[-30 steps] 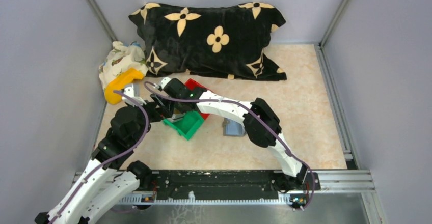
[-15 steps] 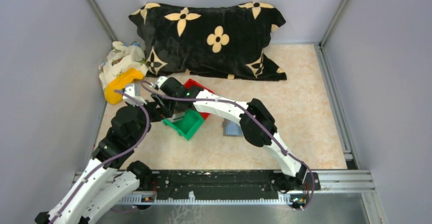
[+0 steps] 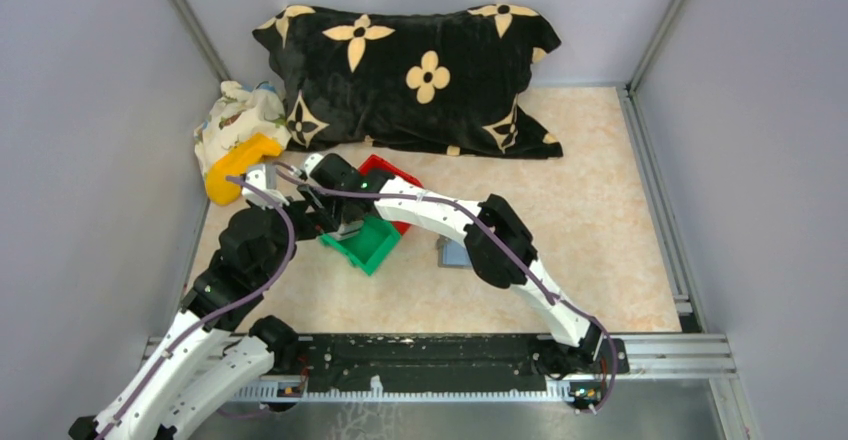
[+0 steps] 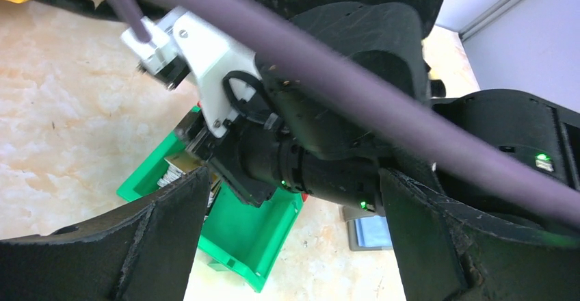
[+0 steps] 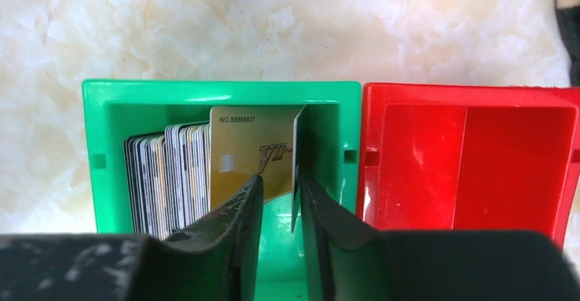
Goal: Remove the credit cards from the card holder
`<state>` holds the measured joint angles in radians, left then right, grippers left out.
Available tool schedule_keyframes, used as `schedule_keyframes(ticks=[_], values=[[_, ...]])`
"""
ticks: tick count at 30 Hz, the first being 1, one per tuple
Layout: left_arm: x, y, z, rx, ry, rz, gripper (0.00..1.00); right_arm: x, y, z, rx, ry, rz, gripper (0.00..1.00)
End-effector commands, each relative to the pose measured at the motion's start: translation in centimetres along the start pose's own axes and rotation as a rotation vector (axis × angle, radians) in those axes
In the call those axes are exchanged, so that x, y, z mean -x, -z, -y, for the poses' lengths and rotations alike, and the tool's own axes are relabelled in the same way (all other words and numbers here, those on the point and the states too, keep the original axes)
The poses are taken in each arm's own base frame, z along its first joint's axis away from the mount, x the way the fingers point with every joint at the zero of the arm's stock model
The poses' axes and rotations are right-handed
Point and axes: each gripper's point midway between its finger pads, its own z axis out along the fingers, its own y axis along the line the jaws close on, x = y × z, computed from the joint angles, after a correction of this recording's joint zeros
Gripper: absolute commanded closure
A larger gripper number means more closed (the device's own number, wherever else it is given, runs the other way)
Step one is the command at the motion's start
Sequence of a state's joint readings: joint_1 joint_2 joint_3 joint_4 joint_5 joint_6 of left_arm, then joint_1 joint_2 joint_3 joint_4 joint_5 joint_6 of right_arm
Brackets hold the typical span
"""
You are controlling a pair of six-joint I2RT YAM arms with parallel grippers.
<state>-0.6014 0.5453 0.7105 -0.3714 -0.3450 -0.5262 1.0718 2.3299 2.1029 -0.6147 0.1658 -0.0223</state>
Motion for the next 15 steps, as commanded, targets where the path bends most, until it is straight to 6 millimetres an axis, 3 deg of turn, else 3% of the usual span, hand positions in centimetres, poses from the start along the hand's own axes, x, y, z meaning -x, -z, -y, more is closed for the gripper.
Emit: schedule_keyframes(ticks=[1,6,15], values=[[0.7,-0.2,1.4,-0.055,0.016,0.017,0.01,1.6,0.5,-4.3,0.062,0.046,0.052,0.67],[0.5,-0.3,1.4,-0.054,0.015,0.011,0.01,2.6,1.6,-4.8,0.096,0.029,0.094,0.59],[0.0,-0.7,1.4,-0.055,0.013,-0.001,0.01,4.4,4.3,-5.1,0.132,-0.006,0.174,0.58]])
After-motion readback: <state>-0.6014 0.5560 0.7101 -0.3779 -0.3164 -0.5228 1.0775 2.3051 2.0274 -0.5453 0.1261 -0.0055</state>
